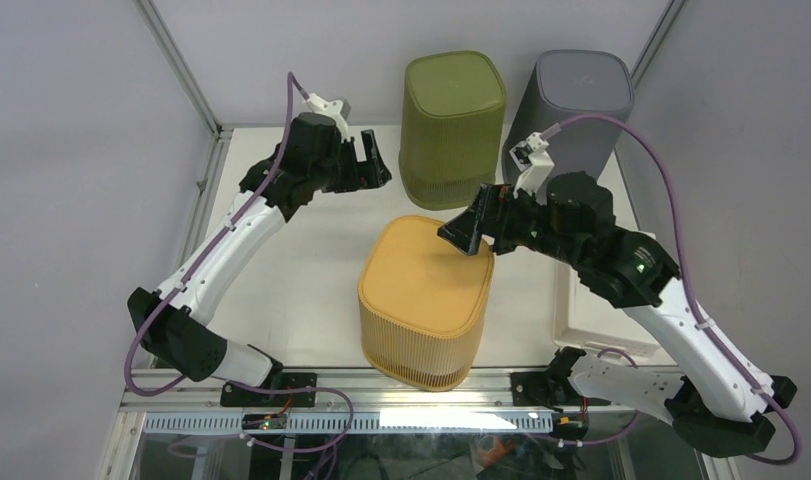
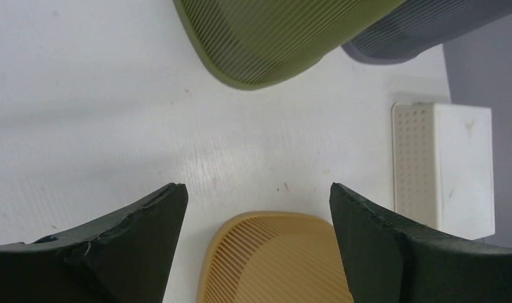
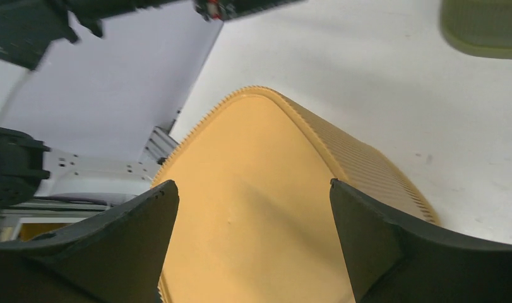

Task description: Turn the large container upside down

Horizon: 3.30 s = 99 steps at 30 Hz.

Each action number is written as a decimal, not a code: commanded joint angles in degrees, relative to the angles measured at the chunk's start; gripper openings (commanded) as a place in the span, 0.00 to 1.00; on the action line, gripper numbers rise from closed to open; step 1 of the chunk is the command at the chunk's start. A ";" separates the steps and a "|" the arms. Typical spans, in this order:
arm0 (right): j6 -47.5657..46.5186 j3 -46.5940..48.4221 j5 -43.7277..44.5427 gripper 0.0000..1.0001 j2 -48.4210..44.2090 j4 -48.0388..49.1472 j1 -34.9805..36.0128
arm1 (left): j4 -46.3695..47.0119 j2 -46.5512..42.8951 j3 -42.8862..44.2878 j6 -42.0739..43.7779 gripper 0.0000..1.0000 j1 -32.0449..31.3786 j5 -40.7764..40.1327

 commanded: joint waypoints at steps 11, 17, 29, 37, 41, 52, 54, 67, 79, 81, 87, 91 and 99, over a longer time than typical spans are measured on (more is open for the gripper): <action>-2.48 -3.12 1.66 0.93 -7.41 -22.07 0.26 | -2.77 -12.12 14.14 6.86 0.91 0.65 11.42; 6.93 -14.71 1.44 0.94 -9.03 -7.24 0.26 | -2.90 -14.63 11.63 5.18 0.91 0.65 21.66; 8.13 -5.14 13.39 0.92 17.57 20.46 -1.34 | -5.67 -17.33 11.99 4.58 0.91 0.63 24.02; 0.62 -3.26 6.90 0.96 7.75 14.41 -10.30 | -11.64 -16.50 9.63 6.62 0.91 0.53 28.87; -3.26 -8.56 1.78 0.96 -2.37 4.40 -13.70 | -12.43 -15.17 6.16 6.73 0.91 0.47 25.76; -3.27 -18.74 -16.76 0.96 -15.72 -9.71 -13.71 | -12.42 -5.28 5.88 9.10 0.92 4.24 13.48; -0.95 -21.85 -17.56 0.96 -17.43 -7.67 -13.68 | -12.39 -2.53 8.20 9.17 0.92 6.34 11.64; 18.79 -43.61 -22.25 0.94 -19.87 22.20 -8.38 | -9.87 3.40 25.04 7.72 0.92 6.49 7.71; 28.42 -44.88 -11.06 0.93 3.20 51.57 0.86 | -6.79 -2.83 29.36 3.18 0.92 6.49 17.04; 31.02 -40.26 -8.81 0.93 12.06 57.21 0.95 | -6.32 -3.81 29.94 2.59 0.92 6.45 17.28; 29.75 -16.40 -5.11 0.93 36.13 57.08 -0.03 | -6.78 -7.92 27.50 1.88 0.93 6.45 14.24; 28.16 -12.92 -9.37 0.92 40.22 55.75 -0.89 | -8.21 -10.32 23.29 2.20 0.93 6.41 13.19; 18.03 -24.75 -2.33 0.94 22.55 42.22 -1.99 | -8.57 -10.37 16.94 2.84 0.94 6.39 11.78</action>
